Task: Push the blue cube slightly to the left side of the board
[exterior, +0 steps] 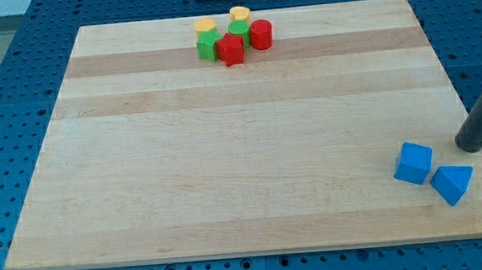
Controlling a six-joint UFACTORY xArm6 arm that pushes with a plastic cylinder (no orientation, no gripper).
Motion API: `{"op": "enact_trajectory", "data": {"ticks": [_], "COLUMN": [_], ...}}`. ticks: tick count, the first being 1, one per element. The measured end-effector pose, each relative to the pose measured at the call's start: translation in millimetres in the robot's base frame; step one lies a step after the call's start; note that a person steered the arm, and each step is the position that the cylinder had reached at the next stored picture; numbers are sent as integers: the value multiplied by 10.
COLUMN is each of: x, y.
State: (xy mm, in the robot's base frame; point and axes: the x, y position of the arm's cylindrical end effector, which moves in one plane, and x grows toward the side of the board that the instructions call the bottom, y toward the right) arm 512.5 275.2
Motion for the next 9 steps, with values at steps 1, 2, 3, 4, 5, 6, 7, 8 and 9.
{"op": "enact_trajectory", "data": {"ticks": [1,2,3,4,5,6,7,8,9], "x": [45,142,178,178,178,178,178,159,-141], "y": [-39,-122,-234,-379,-551,-712,-851,-977,-977]}}
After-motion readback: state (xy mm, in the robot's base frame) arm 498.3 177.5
